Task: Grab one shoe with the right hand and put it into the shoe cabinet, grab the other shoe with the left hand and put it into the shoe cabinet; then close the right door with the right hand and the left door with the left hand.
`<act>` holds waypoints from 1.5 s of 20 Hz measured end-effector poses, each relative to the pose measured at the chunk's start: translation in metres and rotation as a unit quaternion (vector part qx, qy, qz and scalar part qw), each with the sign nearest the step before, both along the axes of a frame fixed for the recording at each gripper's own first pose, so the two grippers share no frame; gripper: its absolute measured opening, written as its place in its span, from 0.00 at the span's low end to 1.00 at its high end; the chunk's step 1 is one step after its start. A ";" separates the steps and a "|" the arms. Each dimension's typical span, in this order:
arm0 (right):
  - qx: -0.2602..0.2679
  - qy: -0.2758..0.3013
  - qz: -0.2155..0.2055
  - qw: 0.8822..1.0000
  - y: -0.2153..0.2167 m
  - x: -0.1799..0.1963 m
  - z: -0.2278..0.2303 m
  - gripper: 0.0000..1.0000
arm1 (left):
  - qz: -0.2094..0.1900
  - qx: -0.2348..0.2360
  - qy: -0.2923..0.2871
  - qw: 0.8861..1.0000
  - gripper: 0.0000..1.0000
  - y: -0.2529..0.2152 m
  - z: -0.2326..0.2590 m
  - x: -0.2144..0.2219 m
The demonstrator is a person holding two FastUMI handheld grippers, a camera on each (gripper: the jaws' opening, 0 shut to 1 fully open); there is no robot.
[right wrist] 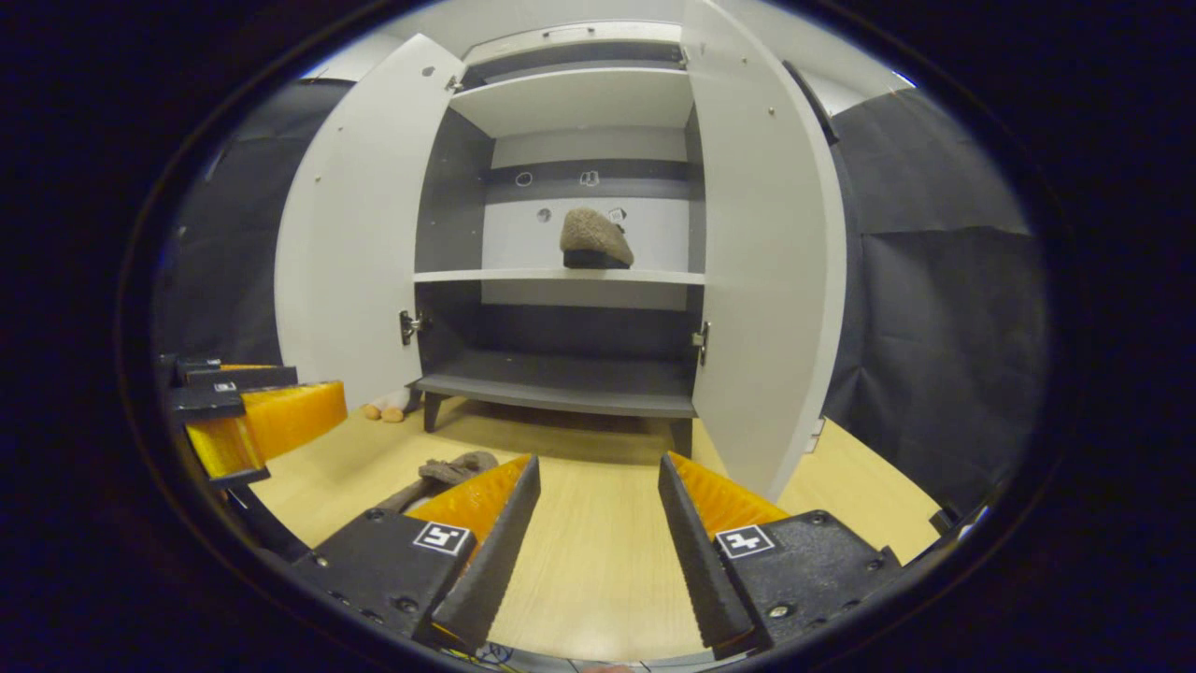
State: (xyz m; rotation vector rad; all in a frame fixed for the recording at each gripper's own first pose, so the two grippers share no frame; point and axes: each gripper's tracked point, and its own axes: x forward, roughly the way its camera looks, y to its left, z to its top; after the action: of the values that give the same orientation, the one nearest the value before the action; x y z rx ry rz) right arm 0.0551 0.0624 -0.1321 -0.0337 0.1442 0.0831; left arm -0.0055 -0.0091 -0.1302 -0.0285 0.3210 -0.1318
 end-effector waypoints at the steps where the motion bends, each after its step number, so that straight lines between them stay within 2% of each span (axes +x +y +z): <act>1: -0.004 -0.003 0.001 1.000 0.001 -0.001 0.002 0.82 | 0.003 0.009 0.017 1.000 0.95 0.005 -0.010 0.004; 4: -0.010 -0.004 0.019 1.000 0.007 -0.005 0.006 0.82 | 0.000 0.010 0.078 0.997 0.96 0.010 -0.041 0.011; 8: -0.023 -0.004 0.031 0.999 0.009 -0.011 0.006 0.82 | -0.011 -0.033 0.164 0.986 0.96 0.009 -0.085 0.017; 9: -0.027 -0.003 0.033 0.999 0.009 -0.011 0.005 0.82 | -0.005 -0.038 0.175 0.984 0.96 0.014 -0.092 0.021; 10: -0.029 -0.001 0.033 0.999 0.008 -0.012 0.004 0.86 | 0.003 -0.040 0.185 0.982 0.96 0.019 -0.100 0.025; 11: -0.030 0.003 0.033 0.999 0.006 -0.012 0.002 0.82 | 0.011 -0.038 0.194 0.980 0.96 0.024 -0.110 0.029; 13: -0.029 0.012 0.030 0.999 0.003 -0.011 -0.002 0.82 | 0.020 -0.034 0.212 0.977 0.96 0.032 -0.131 0.037; 14: -0.029 0.015 0.028 0.999 0.001 -0.010 -0.003 0.86 | 0.024 -0.034 0.222 0.974 0.96 0.035 -0.140 0.039; 15: -0.029 0.017 0.026 0.999 -0.001 -0.009 -0.004 0.86 | 0.026 -0.038 0.232 0.972 0.96 0.035 -0.148 0.041; 16: -0.030 0.019 0.024 0.999 -0.002 -0.008 -0.004 0.82 | 0.025 -0.043 0.238 0.970 0.96 0.035 -0.154 0.042; 20: -0.028 0.025 0.019 0.999 -0.006 -0.003 -0.004 0.82 | 0.028 -0.050 0.250 0.966 0.96 0.034 -0.174 0.048; 30: -0.041 0.037 0.019 0.998 -0.002 0.008 -0.010 0.82 | 0.049 -0.086 0.229 0.968 0.94 0.029 -0.198 0.084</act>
State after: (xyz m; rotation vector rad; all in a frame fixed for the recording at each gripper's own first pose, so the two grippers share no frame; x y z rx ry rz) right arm 0.0633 0.0606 -0.1425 -0.1157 0.2214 0.1165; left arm 0.0788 0.0200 -0.3279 -0.2487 0.7686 -0.0531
